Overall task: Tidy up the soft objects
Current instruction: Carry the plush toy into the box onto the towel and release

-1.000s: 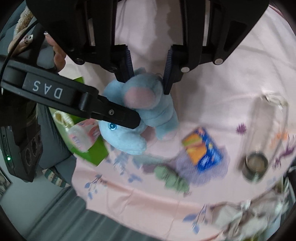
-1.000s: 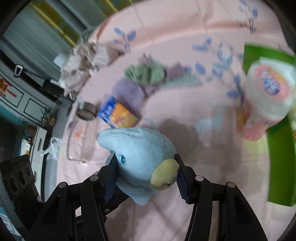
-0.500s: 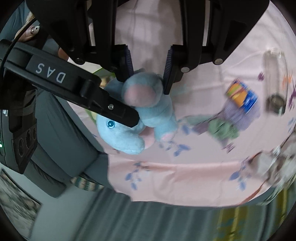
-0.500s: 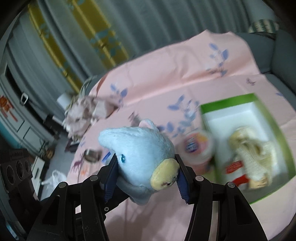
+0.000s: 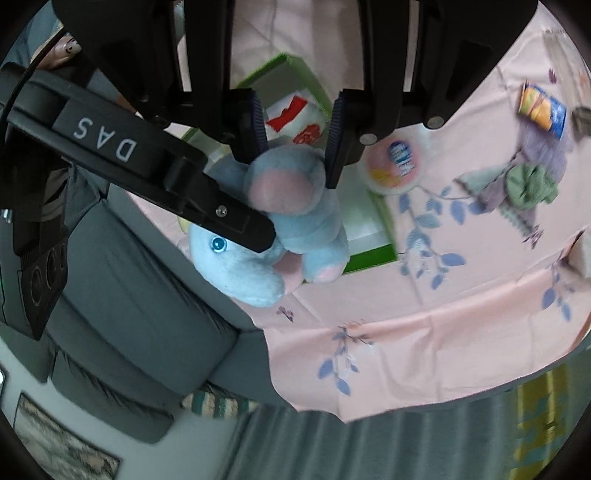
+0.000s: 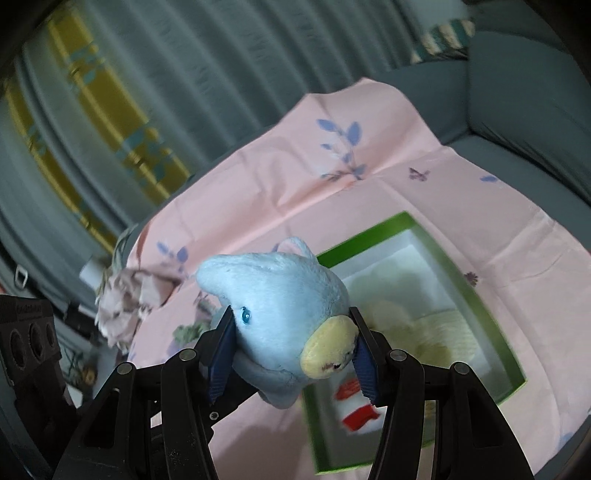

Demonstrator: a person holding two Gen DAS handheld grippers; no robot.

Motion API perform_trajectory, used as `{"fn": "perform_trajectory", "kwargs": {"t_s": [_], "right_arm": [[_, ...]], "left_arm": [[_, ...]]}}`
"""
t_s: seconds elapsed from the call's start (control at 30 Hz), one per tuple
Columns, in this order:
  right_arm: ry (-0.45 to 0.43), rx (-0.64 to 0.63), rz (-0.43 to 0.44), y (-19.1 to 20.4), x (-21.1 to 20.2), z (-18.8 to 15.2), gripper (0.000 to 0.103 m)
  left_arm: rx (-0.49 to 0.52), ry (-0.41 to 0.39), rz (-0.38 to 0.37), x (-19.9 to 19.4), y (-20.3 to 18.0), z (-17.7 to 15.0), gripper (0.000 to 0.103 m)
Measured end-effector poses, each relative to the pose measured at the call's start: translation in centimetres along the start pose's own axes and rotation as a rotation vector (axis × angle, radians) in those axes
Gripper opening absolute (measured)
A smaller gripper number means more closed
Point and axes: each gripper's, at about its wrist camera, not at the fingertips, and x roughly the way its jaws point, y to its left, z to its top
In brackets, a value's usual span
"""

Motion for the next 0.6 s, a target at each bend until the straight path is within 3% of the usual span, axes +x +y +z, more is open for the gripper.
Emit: {"fn": "perform_trajectory", "kwargs": {"t_s": [0.23,0.33,0.6], "right_arm": [[0.034,0.146,0.020,-6.0,2.7,0.5,0.057],[0.035,0.172,0.002,-7.4,3.6,0.5,0.057],[0.049,0.276,0.057,-10.3,7.2,0.4,0.057]], "left_arm": [[0.034,0.065,0.029,5.3,-1.4,0.8,0.026],[0.035,0.087,0.045,7.0,-1.6,1.2,0.026],[-0.018,0.139,0.077,10.5,-0.5,2.3,0.025]]}}
